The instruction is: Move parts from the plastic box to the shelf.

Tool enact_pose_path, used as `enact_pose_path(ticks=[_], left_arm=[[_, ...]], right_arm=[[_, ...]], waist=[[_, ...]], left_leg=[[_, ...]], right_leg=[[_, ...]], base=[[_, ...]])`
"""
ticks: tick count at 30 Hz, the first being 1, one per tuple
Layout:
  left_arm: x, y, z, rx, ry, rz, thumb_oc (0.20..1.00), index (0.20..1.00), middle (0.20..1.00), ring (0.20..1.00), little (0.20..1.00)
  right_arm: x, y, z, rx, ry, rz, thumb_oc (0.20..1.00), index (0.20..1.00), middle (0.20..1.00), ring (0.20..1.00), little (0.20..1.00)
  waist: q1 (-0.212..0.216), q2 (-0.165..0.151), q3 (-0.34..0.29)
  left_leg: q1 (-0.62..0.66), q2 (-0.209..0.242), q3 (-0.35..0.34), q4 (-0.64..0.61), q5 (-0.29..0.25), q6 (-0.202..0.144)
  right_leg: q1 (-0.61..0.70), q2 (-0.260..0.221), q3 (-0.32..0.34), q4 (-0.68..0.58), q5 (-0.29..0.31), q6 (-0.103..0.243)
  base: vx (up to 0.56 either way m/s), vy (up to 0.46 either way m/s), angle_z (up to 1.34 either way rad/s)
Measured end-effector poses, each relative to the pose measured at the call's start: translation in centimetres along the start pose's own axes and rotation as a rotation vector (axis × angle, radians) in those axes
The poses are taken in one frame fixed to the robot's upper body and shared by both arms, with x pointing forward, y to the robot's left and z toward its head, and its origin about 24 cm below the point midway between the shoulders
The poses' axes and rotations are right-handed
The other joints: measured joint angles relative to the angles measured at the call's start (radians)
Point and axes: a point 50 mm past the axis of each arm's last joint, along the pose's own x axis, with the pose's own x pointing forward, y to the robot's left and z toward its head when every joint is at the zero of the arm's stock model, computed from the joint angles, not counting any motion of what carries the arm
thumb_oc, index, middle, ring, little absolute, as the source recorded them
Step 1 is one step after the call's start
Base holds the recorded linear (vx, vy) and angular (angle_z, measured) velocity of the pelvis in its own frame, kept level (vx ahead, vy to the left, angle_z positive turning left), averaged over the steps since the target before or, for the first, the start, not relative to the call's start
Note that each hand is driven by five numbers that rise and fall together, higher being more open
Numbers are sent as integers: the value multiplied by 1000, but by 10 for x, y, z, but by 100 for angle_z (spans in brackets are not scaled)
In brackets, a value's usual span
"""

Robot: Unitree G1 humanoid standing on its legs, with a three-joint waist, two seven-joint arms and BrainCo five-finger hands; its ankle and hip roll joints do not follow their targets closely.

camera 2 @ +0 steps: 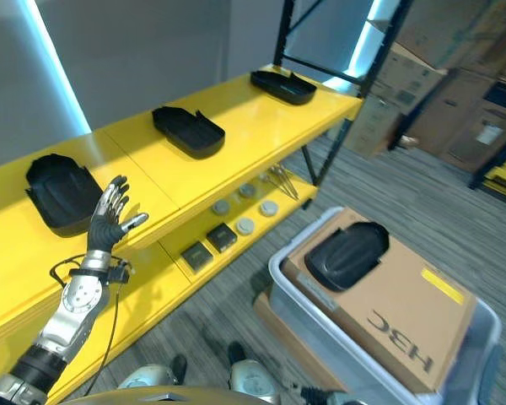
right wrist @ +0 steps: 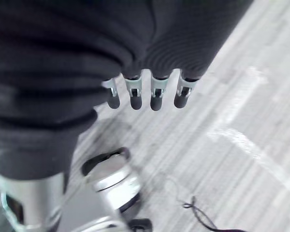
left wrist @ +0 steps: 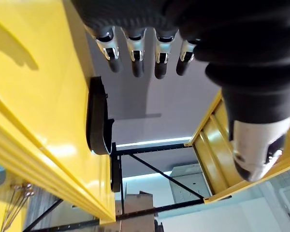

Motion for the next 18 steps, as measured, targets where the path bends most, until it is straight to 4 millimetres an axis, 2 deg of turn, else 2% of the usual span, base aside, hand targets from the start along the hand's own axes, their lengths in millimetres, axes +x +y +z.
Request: enact_pose_path(ticks=[1,2,3,4,5,6,7,8,10,11,13,14,15,16,17,18], left_arm=[[0,4,1,43,2,-27,1000,1000,1000,1000,1000],[-1,5,1,60,7,-29,1000,1000,1000,1000,1000],[-4,5,-1,66,23,-31,1000,1000,1000,1000,1000],[-6,8,-4,82,43,-22,1000,1000,1000,1000,1000],[-11,13,-9,90,67,9,1000,1000,1000,1000,1000],[-16,20,-14,102,97,48,1000,1000,1000,1000,1000],[-19,26,-20,119,132,75,1000,1000,1000,1000,1000],[-19,27,-27,127,168,87,1000,1000,1000,1000,1000],[-22,21,-44,127,245,96,1000,1000,1000,1000,1000],[-25,21,-49,135,267,92,1000,1000,1000,1000,1000],[-27,24,-52,148,286,96,1000,1000,1000,1000,1000],[-34,30,-60,172,330,126,1000,1000,1000,1000,1000],[-39,28,-68,169,376,146,1000,1000,1000,1000,1000],[-39,28,-68,169,380,146,1000,1000,1000,1000,1000],[-47,24,-80,168,448,161,1000,1000,1000,1000,1000],[-49,23,-85,167,478,171,1000,1000,1000,1000,1000]], right_arm=[[3,11,-4,21,-3,35,1000,1000,1000,1000,1000],[0,8,9,7,-59,30,1000,1000,1000,1000,1000],[-3,3,24,-9,-114,17,1000,1000,1000,1000,1000],[-7,11,46,-40,-190,38,1000,1000,1000,1000,1000],[-7,19,53,-56,-222,61,1000,1000,1000,1000,1000],[-7,24,55,-69,-246,74,1000,1000,1000,1000,1000],[-7,28,59,-88,-263,79,1000,1000,1000,1000,1000],[-8,28,61,-75,-282,74,1000,1000,1000,1000,1000],[-6,24,51,-31,-294,42,1000,1000,1000,1000,1000],[-5,23,47,-28,-294,30,1000,1000,1000,1000,1000],[-1,27,34,-22,-265,24,1000,1000,1000,1000,1000],[3,30,17,-23,-224,30,1000,1000,1000,1000,1000],[3,26,12,-39,-214,16,1000,1000,1000,1000,1000],[3,26,12,-40,-213,16,1000,1000,1000,1000,1000],[1,17,7,-54,-209,-5,1000,1000,1000,1000,1000],[0,11,6,-57,-206,-19,1000,1000,1000,1000,1000]], waist=[[1,-53,1],[10,-52,30],[28,4,52],[36,22,74],[24,31,72],[29,28,63],[51,31,62],[55,44,69],[23,78,57],[18,74,51],[21,43,33],[36,-2,6],[21,23,-2],[19,23,-2],[-10,53,-6],[-20,62,-9]], left_leg=[[2,-43,33,-4,-11,-3],[-16,-47,85,141,-54,16],[7,-21,108,151,-47,10],[13,0,168,131,-37,43],[17,18,213,96,-3,49],[28,39,294,43,41,20],[32,57,355,9,47,30],[36,71,374,-4,45,34],[56,104,370,-33,55,26],[67,113,371,-48,60,18],[75,120,391,-77,72,-20],[101,114,435,-126,106,-69],[110,140,431,-148,113,-75],[111,141,430,-151,115,-77],[123,184,436,-169,144,-107],[122,201,437,-164,149,-116]], right_leg=[[2,-42,-15,-62,-4,14],[4,-75,-70,-103,29,51],[-4,-75,-170,-129,21,75],[-17,-97,-240,-108,48,67],[-40,-128,-348,-71,45,62],[-79,-166,-480,-16,38,74],[-96,-188,-528,29,39,73],[-91,-193,-490,52,39,72],[5,-190,-339,46,32,82],[51,-196,-319,18,30,86],[131,-215,-345,-76,32,84],[189,-231,-372,-196,85,110],[204,-199,-380,-234,108,94],[205,-198,-380,-237,110,93],[236,-141,-375,-298,128,78],[236,-124,-375,-302,129,72]], base=[[-131,66,-89],[-155,10,-145],[-264,-2,-182],[-298,-13,-173],[-220,-21,-154],[-157,-40,-165],[-138,-70,-169],[-110,-82,-120],[-64,-118,-45],[-29,-146,-40],[-9,-226,-67],[-5,-314,-79],[-1,-318,-63],[4,-318,-27],[7,-259,-25],[36,-302,-22]])
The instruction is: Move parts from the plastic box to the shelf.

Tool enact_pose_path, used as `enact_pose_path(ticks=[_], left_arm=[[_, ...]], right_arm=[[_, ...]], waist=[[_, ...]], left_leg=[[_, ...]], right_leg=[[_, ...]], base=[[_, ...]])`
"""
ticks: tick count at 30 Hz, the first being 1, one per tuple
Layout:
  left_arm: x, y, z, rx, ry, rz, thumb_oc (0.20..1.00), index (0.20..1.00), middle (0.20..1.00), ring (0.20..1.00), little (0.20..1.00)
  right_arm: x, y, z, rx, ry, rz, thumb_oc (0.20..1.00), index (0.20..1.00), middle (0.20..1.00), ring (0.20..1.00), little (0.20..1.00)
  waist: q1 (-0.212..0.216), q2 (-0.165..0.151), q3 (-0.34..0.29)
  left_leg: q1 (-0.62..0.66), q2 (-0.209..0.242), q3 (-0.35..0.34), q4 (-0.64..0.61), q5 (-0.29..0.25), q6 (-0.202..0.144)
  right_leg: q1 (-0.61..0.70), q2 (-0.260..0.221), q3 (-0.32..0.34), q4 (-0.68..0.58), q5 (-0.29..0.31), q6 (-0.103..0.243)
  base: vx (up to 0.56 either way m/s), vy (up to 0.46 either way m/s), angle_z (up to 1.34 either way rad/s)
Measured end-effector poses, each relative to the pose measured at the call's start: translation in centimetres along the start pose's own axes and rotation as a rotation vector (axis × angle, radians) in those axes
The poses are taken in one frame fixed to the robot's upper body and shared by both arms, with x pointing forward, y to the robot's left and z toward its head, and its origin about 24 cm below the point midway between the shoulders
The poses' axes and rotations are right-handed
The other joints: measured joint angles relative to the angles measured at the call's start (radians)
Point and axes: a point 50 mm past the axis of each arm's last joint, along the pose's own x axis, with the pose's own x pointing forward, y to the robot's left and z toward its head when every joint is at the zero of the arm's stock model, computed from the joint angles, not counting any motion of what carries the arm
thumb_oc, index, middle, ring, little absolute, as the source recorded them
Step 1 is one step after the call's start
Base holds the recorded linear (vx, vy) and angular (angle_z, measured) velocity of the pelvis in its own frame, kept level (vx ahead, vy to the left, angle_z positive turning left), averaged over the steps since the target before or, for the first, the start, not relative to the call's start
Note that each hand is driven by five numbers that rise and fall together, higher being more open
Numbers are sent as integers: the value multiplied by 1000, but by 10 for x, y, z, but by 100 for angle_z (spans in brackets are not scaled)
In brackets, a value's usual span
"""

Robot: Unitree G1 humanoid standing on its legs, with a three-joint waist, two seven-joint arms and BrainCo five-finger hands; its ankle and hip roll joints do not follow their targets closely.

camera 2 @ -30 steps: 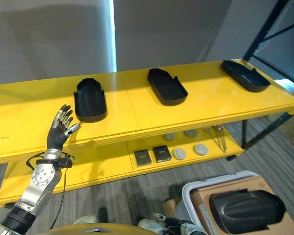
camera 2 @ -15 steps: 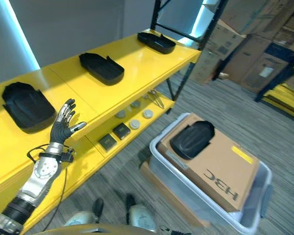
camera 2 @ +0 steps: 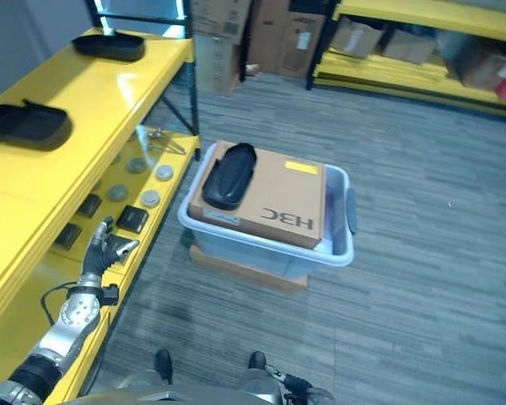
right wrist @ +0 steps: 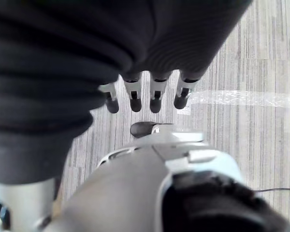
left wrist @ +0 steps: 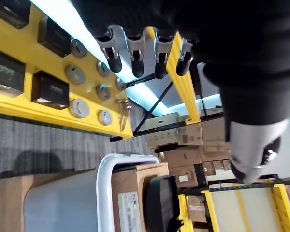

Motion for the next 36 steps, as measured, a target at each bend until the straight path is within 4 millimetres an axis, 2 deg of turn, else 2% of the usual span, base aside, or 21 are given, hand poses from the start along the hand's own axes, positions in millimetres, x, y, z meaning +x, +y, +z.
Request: enact_pose_path(ticks=[6,7,9,10,11,12,14,15,17,18,22,24,25,27,28,29,30,32,33,34,36], left_arm=[[-6,-5,-41,12,227,66,1000,1000,1000,1000,1000],[-12,-3,-53,21,289,83,1000,1000,1000,1000,1000],[-10,10,-64,29,372,144,1000,1000,1000,1000,1000],[-14,15,-75,33,445,164,1000,1000,1000,1000,1000],[-23,17,-86,36,514,166,1000,1000,1000,1000,1000],[-29,16,-94,42,559,154,1000,1000,1000,1000,1000],[-45,15,-110,36,640,136,1000,1000,1000,1000,1000],[-58,13,-121,34,702,116,1000,1000,1000,1000,1000],[-80,11,-136,28,802,82,1000,1000,1000,1000,1000],[-84,12,-140,31,829,78,1000,1000,1000,1000,1000],[-108,16,-156,49,942,65,1000,1000,1000,1000,1000],[-125,14,-164,53,992,44,1000,1000,1000,1000,1000],[-127,15,-164,58,993,40,1000,1000,1000,1000,1000],[-121,21,-161,56,962,57,1000,1000,1000,1000,1000],[-115,22,-158,53,937,61,1000,1000,1000,1000,1000],[-106,24,-153,52,894,58,1000,1000,1000,1000,1000],[-100,27,-150,50,872,65,1000,1000,1000,1000,1000],[-80,37,-138,61,794,78,1000,1000,1000,1000,1000],[-71,41,-131,63,759,87,1000,1000,1000,1000,1000],[-50,52,-116,59,671,114,1000,1000,1000,1000,1000],[-46,59,-113,55,657,135,1000,1000,1000,1000,1000]], right_arm=[[-7,-29,-3,-21,13,-67,1000,1000,1000,1000,1000],[-7,-32,5,-26,-2,-74,1000,1000,1000,1000,1000],[-4,-23,18,-72,-22,-43,1000,1000,1000,1000,1000],[-3,-21,23,-103,-32,-31,1000,1000,1000,1000,1000],[-3,-20,28,-126,-47,-21,1000,1000,1000,1000,1000],[-3,-21,30,-131,-54,-21,1000,1000,1000,1000,1000],[-3,-22,32,-131,-61,-23,1000,1000,1000,1000,1000],[-4,-24,34,-129,-73,-26,1000,1000,1000,1000,1000],[-6,-23,51,-135,-154,-14,1000,1000,1000,1000,1000],[-5,-21,51,-138,-157,-8,1000,1000,1000,1000,1000],[-5,-16,52,-159,-189,2,1000,1000,1000,1000,1000],[-5,-17,54,-180,-221,-19,1000,1000,1000,1000,1000],[-5,-13,54,-170,-245,-29,1000,1000,1000,1000,1000],[-6,0,63,-168,-328,-26,1000,1000,1000,1000,1000],[-9,7,74,-173,-406,-25,1000,1000,1000,1000,1000],[-20,18,100,-182,-573,-28,1000,1000,1000,1000,1000],[-28,25,112,-183,-662,-20,1000,1000,1000,1000,1000],[-55,40,145,-186,-877,-6,1000,1000,1000,1000,1000],[-66,44,156,-190,-954,-7,1000,1000,1000,1000,1000],[-110,55,195,-230,-1208,-8,1000,1000,1000,1000,1000],[-138,58,214,-273,-1358,-35,1000,1000,1000,1000,1000]], waist=[[-38,34,-8],[-33,39,-4],[-15,-6,19],[4,-25,28],[14,-28,30],[17,-27,40],[27,-24,43],[23,-17,40],[22,31,40],[27,33,39],[56,28,43],[86,36,38],[96,34,30],[105,-11,29],[106,-11,35],[92,5,47],[85,6,50],[61,-3,61],[54,-8,75],[22,-28,111],[10,-51,121]], left_leg=[[1,78,1,3,10,-17],[-31,95,2,65,19,-47],[-170,100,-54,313,36,-91],[-215,95,-78,402,89,-98],[-242,91,-106,454,135,-96],[-273,88,-127,496,152,-91],[-249,60,-103,431,68,-70],[-209,39,-87,307,48,-68],[-165,-13,-63,91,46,-63],[-147,-24,-66,33,48,-63],[-129,-24,-57,-6,48,-61],[-101,-26,-51,-6,44,-45],[-78,-48,-40,-6,58,20],[-69,-91,-29,-6,29,58],[-71,-96,-26,-7,23,71],[-70,-87,-29,0,32,95],[-69,-89,-29,0,30,98],[-83,-99,-36,1,28,99],[-89,-101,-38,1,28,99],[-117,-122,-55,0,31,105],[-113,-141,-68,0,22,106]], right_leg=[[-6,81,1,-4,-26,-61],[-24,94,1,14,-36,-77],[-105,61,16,130,-77,-115],[-105,50,29,135,-77,-125],[-87,47,33,123,-77,-131],[-59,46,29,105,-71,-140],[-31,37,17,76,-72,-141],[-22,38,17,57,-73,-138],[2,61,-1,20,-68,-144],[3,66,1,18,-68,-146],[44,78,11,-5,-72,-140],[70,74,27,-5,-85,-118],[88,53,31,-3,-104,-88],[71,9,25,49,-102,-56],[32,0,24,128,-113,-45],[-76,-15,17,308,-147,-40],[-109,-19,18,327,-174,-36],[-172,-19,15,276,-188,-30],[-200,-16,11,251,-180,-24],[-252,0,43,163,-128,-6],[-251,7,62,117,-65,-22]], base=[[59,-229,-7],[66,-335,-25],[92,-199,-43],[178,-52,-38],[271,52,-8],[314,139,14],[239,140,6],[207,156,-12],[312,216,14],[297,209,27],[234,202,2],[254,203,-25],[296,247,-19],[162,156,-10],[12,-10,-9],[-26,-55,-2],[-95,-107,1],[-101,-106,15],[-43,-125,45],[6,-102,52],[37,-52,41]])
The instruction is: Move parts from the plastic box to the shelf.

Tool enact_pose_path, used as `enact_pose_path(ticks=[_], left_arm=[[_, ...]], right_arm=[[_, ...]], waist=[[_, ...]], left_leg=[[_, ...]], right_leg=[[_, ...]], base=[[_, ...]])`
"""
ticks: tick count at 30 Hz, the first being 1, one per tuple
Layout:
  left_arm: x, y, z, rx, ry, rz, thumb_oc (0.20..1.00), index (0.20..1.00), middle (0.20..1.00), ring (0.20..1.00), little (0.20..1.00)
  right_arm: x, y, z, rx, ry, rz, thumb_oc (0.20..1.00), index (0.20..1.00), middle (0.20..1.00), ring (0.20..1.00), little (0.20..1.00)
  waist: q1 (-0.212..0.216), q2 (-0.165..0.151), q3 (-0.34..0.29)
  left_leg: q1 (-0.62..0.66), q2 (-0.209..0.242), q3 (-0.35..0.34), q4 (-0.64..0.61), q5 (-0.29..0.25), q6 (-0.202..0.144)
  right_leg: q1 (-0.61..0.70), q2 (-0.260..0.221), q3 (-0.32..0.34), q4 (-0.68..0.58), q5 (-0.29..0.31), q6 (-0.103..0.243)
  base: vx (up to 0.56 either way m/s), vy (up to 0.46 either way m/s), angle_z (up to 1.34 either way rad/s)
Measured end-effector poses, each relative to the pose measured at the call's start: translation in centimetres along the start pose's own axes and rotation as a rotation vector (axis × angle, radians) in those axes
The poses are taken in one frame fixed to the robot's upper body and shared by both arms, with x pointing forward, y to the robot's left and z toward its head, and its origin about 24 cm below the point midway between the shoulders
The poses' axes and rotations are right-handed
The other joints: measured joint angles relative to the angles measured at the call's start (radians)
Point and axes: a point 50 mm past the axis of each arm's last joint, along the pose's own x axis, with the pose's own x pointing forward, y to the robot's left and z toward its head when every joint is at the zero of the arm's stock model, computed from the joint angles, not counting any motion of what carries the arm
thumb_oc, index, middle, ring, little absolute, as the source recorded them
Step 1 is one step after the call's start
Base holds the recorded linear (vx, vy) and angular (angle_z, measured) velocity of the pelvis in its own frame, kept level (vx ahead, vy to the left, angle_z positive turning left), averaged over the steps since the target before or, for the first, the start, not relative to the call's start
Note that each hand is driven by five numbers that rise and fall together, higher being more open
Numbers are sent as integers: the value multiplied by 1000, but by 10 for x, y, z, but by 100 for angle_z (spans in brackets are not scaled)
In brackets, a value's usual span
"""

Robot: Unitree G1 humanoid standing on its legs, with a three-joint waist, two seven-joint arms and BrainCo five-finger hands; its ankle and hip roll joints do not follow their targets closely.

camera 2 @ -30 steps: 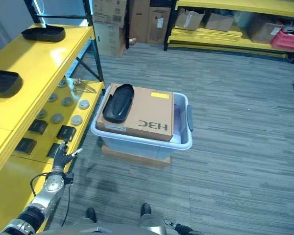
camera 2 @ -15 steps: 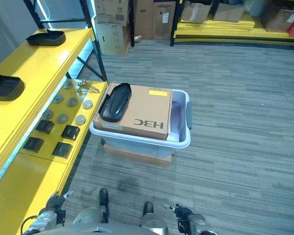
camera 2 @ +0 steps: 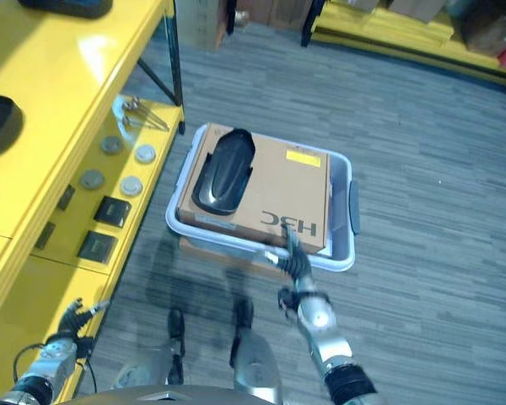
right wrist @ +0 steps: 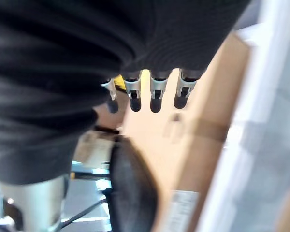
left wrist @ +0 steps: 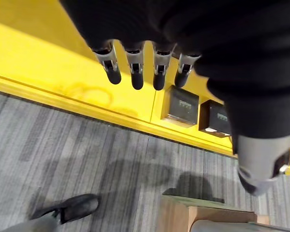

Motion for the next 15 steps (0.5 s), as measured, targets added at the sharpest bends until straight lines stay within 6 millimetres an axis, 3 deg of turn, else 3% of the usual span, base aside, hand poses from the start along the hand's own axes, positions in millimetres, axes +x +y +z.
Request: enact_pose_path(ticks=[2,5,8,11,12,15], left_arm=[[-3,-3,-9,-18,30,-5,1000,1000,1000,1000,1000],[-15,-23,-33,-28,92,-65,1000,1000,1000,1000,1000],[-22,-47,-37,12,95,-151,1000,1000,1000,1000,1000],[-20,-54,-31,27,74,-181,1000,1000,1000,1000,1000],[-18,-57,-22,31,45,-192,1000,1000,1000,1000,1000],[-11,-63,0,35,-16,-213,1000,1000,1000,1000,1000]], right_arm=[[3,-7,17,-49,-78,-7,1000,1000,1000,1000,1000],[21,-24,35,-128,-117,-69,1000,1000,1000,1000,1000],[39,-41,45,-215,-117,-134,1000,1000,1000,1000,1000],[63,-49,58,-273,-120,-203,1000,1000,1000,1000,1000],[79,-51,77,-287,-154,-246,1000,1000,1000,1000,1000],[100,-57,112,-325,-224,-302,1000,1000,1000,1000,1000]], waist=[[1,-12,0],[13,4,11],[16,28,36],[22,44,61],[40,54,72],[61,75,123]], left_leg=[[9,-21,-5,0,-15,-15],[14,-12,-5,0,-31,-37],[-2,7,-15,0,-33,-46],[-13,24,-27,0,-31,-59],[-28,30,-29,0,-22,-59],[-53,31,-56,0,-13,-63]], right_leg=[[32,1,20,-51,61,-7],[61,15,18,-124,151,-30],[54,35,10,-124,152,-37],[49,50,-11,-124,149,-41],[28,57,-12,-123,151,-44],[12,57,-36,-117,158,-53]], base=[[88,-27,10],[40,-23,-9],[-9,-23,-1],[-15,-35,9],[-38,-31,8],[-56,-7,19]])
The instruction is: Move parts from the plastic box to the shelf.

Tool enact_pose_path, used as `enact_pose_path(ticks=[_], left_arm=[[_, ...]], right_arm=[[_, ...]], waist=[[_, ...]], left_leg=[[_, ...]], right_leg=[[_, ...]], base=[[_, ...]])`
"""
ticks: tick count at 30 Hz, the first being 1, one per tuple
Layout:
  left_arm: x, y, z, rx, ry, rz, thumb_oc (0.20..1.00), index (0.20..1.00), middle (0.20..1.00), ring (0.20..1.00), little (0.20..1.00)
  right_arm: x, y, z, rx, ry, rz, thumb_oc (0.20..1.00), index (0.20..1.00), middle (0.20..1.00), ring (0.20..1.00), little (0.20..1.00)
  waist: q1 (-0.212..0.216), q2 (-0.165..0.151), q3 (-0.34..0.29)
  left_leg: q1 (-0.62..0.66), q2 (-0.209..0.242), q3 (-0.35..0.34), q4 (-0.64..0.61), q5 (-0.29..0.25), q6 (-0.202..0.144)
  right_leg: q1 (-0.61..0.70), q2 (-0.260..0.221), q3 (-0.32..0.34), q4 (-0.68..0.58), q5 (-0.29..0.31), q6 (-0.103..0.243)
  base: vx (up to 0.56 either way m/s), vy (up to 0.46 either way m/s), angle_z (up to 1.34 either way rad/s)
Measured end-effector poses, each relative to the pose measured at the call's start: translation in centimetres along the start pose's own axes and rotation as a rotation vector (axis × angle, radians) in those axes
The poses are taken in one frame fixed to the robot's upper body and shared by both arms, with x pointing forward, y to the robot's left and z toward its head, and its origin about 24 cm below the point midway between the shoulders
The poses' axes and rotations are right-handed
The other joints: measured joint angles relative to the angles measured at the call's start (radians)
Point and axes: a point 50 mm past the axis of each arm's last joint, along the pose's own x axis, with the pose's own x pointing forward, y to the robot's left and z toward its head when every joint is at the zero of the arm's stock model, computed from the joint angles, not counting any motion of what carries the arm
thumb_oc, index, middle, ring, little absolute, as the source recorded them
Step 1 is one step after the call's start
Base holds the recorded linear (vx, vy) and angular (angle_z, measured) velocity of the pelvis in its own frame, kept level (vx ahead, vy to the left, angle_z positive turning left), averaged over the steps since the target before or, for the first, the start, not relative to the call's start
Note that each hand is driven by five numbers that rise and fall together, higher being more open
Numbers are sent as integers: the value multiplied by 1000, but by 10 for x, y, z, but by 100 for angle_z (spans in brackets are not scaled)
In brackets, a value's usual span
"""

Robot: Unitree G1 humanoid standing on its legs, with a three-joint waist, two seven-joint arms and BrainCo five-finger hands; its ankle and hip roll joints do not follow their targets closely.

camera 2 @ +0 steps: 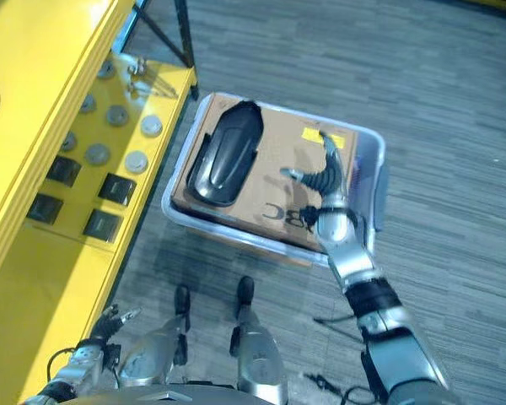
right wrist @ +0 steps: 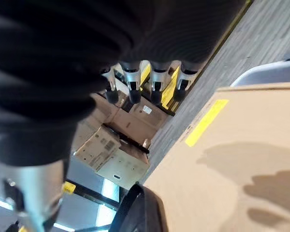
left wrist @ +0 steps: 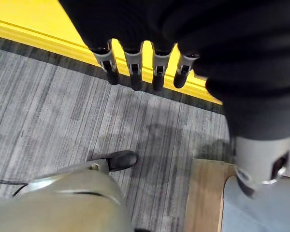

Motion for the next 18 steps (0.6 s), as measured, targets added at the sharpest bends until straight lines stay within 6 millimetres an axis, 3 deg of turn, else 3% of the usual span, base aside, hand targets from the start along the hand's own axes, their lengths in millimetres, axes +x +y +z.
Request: enact_pose_path(ticks=[3,6,12,18], left_arm=[[5,-2,21,7,-69,-23,1000,1000,1000,1000,1000],[9,-6,39,30,-112,-46,1000,1000,1000,1000,1000],[14,-14,62,50,-171,-94,1000,1000,1000,1000,1000],[14,-14,68,74,-190,-112,1000,1000,1000,1000,1000]], right_arm=[[25,-12,15,-24,-14,-62,1000,1000,1000,1000,1000],[40,-21,25,-37,-15,-101,1000,1000,1000,1000,1000],[50,-17,29,-47,0,-99,1000,1000,1000,1000,1000],[51,-15,22,-78,41,-93,1000,1000,1000,1000,1000]], waist=[[41,8,32],[53,16,66],[79,17,86],[86,17,87]], left_leg=[[-45,-3,-15,0,12,0],[-71,-9,-39,0,23,3],[-101,-28,-70,1,29,11],[-104,-33,-80,0,33,15]], right_leg=[[-35,-2,-15,1,12,-14],[-48,-6,-38,1,13,-15],[-61,-24,-63,1,12,-14],[-58,-31,-68,1,10,-11]], base=[[-58,16,21],[-18,26,28],[-39,32,18],[-7,33,6]])
